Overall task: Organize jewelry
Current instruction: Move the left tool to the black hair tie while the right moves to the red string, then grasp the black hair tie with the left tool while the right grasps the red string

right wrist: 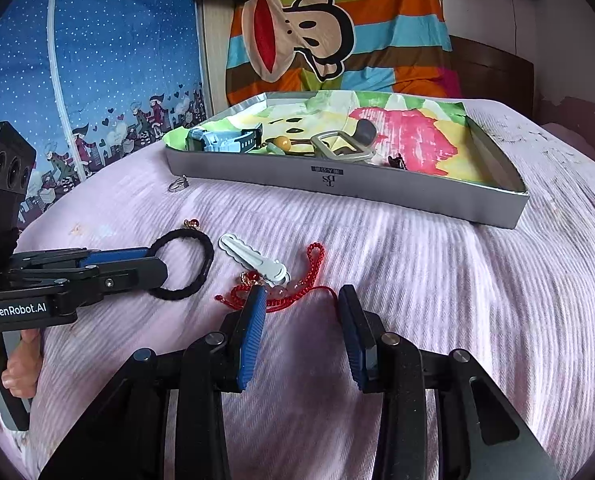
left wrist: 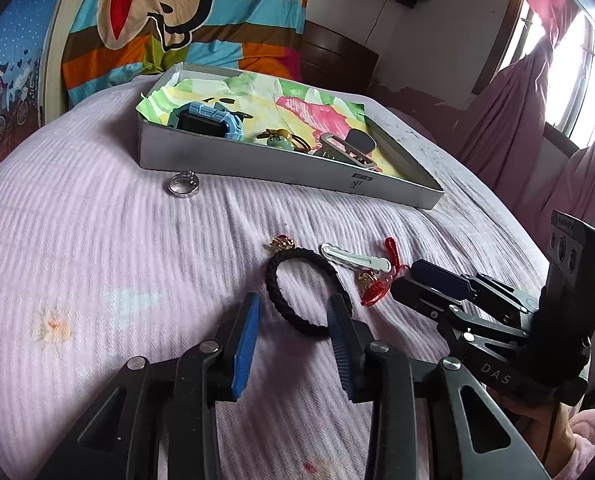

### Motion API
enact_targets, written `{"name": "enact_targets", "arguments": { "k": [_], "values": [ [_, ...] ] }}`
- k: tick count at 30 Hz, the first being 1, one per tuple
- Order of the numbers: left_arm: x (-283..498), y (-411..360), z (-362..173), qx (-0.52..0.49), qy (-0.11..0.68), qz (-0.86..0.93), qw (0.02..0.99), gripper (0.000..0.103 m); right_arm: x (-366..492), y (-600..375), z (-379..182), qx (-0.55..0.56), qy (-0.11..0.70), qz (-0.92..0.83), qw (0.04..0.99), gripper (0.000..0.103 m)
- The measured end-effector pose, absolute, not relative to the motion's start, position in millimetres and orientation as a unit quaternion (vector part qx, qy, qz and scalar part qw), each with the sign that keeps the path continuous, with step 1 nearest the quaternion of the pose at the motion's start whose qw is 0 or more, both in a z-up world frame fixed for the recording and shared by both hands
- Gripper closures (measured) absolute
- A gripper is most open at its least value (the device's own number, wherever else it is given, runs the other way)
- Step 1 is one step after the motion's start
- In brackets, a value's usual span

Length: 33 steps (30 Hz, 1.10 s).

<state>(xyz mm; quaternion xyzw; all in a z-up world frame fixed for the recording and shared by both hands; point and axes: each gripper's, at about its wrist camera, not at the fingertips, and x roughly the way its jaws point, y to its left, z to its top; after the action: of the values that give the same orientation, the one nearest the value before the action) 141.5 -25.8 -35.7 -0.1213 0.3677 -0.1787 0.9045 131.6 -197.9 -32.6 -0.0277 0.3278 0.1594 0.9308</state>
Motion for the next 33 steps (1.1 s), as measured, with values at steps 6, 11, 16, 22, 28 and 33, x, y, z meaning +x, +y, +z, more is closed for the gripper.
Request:
{"name": "enact_targets", "arguments": {
  "k": [6, 11, 16, 22, 28, 33],
  "values": [
    [143.3, -23.9, -40.9, -0.131, 0.373, -0.179, 0.901, 0.090, 142.5, -200.3, -40.2, -0.007, 0.348, 0.167, 0.923, 0.070],
    [141.1, -22.8, -42.2, -0.140, 0.367, -0.185, 0.901, 0.096, 147.9, -200.1, -44.0, 0.007, 0.353, 0.175, 0.919, 0.070],
    [140.4, -24.8, -42.2, -0.135, 0.365, -0.184, 0.903, 0.096, 153.6, -202.0, -46.9, 0.024, 0.357, 0.186, 0.915, 0.072],
    [139.7, -24.2, -42.4, -0.137, 0.364, -0.184, 0.903, 0.096, 157.7, -203.3, -50.8, 0.034, 0.361, 0.191, 0.912, 0.086],
    [139.2, -23.6, -42.2, -0.138, 0.363, -0.185, 0.903, 0.097, 159.9, -199.2, -53.6, 0.023, 0.367, 0.193, 0.910, 0.099],
    [138.9, -23.7, -42.6, -0.138, 0.363, -0.184, 0.903, 0.097, 158.9, -201.3, -53.2, 0.028, 0.364, 0.190, 0.911, 0.101]
  ]
}}
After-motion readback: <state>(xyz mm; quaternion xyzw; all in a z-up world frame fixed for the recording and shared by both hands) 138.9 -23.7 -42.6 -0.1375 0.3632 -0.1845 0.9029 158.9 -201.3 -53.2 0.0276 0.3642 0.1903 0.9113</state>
